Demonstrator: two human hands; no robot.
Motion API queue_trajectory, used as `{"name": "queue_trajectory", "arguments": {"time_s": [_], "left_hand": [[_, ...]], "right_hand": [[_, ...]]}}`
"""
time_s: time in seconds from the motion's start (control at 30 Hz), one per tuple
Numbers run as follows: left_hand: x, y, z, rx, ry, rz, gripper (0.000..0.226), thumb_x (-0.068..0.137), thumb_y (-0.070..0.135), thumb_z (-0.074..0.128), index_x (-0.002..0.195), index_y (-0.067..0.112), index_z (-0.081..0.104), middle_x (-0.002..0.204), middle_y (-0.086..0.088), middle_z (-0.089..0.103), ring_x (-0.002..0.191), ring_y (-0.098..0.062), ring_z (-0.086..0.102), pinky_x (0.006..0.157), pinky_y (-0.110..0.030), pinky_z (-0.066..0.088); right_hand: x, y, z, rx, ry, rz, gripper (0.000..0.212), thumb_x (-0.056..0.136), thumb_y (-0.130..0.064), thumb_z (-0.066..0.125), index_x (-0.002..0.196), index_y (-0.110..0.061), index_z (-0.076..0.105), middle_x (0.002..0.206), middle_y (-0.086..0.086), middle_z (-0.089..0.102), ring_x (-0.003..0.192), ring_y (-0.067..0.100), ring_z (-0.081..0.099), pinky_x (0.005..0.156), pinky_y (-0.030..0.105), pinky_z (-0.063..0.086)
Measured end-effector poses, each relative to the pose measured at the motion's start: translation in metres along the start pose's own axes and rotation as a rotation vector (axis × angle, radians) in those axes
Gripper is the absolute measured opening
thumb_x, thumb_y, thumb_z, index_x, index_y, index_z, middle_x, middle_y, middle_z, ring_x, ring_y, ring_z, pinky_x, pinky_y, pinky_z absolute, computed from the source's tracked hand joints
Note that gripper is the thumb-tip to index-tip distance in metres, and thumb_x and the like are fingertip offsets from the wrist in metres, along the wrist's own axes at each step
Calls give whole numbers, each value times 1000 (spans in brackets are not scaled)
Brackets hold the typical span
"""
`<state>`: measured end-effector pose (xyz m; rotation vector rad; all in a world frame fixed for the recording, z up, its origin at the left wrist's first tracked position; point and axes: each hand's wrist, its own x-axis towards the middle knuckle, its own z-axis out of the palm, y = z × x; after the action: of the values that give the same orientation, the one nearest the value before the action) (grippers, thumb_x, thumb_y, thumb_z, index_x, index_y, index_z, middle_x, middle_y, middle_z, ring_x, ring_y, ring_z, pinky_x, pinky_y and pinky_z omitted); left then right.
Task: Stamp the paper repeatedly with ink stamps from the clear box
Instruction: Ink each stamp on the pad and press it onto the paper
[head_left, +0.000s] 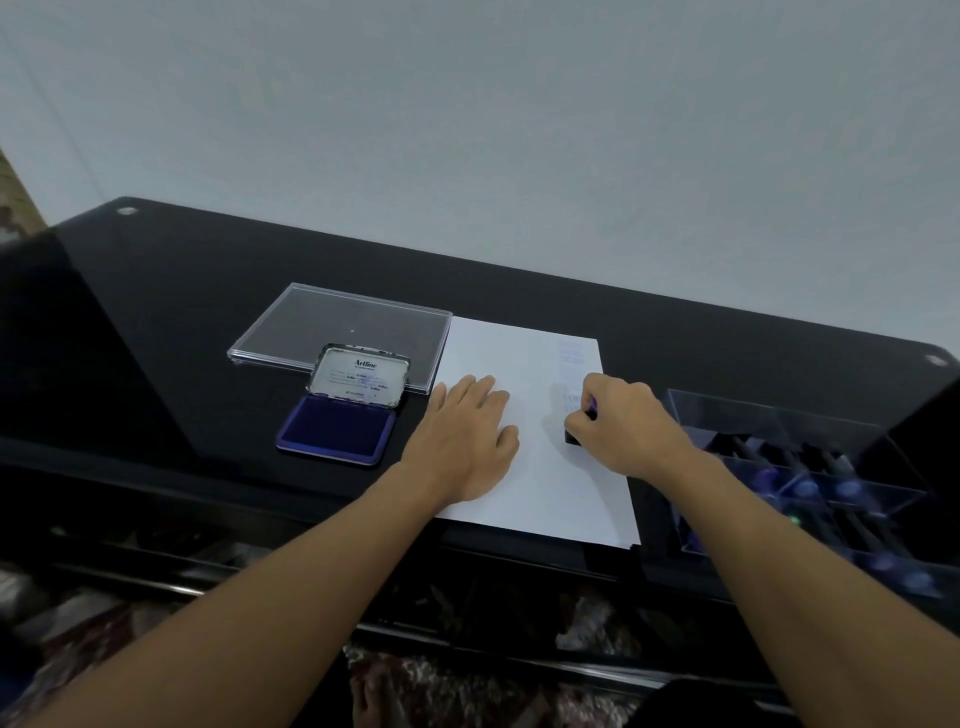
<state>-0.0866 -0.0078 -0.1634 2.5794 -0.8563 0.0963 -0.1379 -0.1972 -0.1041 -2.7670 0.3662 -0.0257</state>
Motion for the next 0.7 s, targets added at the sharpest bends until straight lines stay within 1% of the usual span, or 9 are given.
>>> {"name": "queue_trajectory", "arguments": {"time_s": [0.13, 0.2, 0.27, 0.33, 0.47, 0.57, 0.7], "left_hand": [[0, 0, 0, 14, 3, 6, 49, 99, 33, 37, 143, 11, 43, 158, -8, 30, 145, -22, 20, 120, -45, 10], [0, 0, 1, 14, 1, 3, 49, 99, 33, 36, 143, 11, 43, 159, -8, 29, 146, -22, 19, 121, -45, 10], [0, -1, 1, 19, 0, 2, 49, 100, 34, 36, 143, 12, 42, 159, -8, 29, 146, -22, 19, 121, -46, 10], [0, 0, 1, 16, -12, -8, 50, 100, 34, 34, 145, 12, 40, 160, -7, 27, 148, -22, 16, 122, -46, 9], [-1, 1, 1, 23, -37, -19, 52, 101, 35, 32, 148, 14, 36, 162, -6, 22, 150, -22, 11, 122, -46, 7], [-1, 2, 0, 29, -40, -23, 51, 101, 35, 31, 148, 14, 35, 162, -6, 21, 150, -22, 10, 122, -46, 6], [-1, 3, 0, 42, -51, -24, 51, 101, 35, 30, 148, 15, 33, 162, -5, 20, 150, -21, 9, 123, -45, 5]], "right_hand": [[1, -2, 0, -24, -18, -2, 19, 92, -27, 54, 79, -16, 44, 80, 8, 59, 62, 21, 47, 55, 34, 41], [-1, -4, 4, -54, -22, 5, 18, 93, -27, 52, 82, -16, 43, 81, 8, 58, 64, 22, 48, 56, 35, 42], [-5, -5, 10, -55, 10, 16, 17, 94, -25, 49, 84, -13, 41, 80, 10, 57, 67, 26, 51, 56, 37, 43], [-8, -6, 15, -40, 58, 15, 18, 94, -23, 47, 82, -14, 37, 78, 11, 57, 70, 31, 54, 58, 40, 45], [-9, -6, 19, -53, 93, 30, 21, 93, -21, 45, 78, -18, 31, 75, 9, 54, 65, 28, 49, 53, 35, 38], [-7, -7, 20, -75, 101, 57, 17, 92, -21, 44, 80, -17, 33, 76, 8, 54, 69, 30, 54, 53, 36, 40], [-2, -7, 24, -48, 107, 85, 20, 91, -18, 43, 76, -18, 30, 76, 9, 53, 69, 30, 52, 51, 34, 37]]}}
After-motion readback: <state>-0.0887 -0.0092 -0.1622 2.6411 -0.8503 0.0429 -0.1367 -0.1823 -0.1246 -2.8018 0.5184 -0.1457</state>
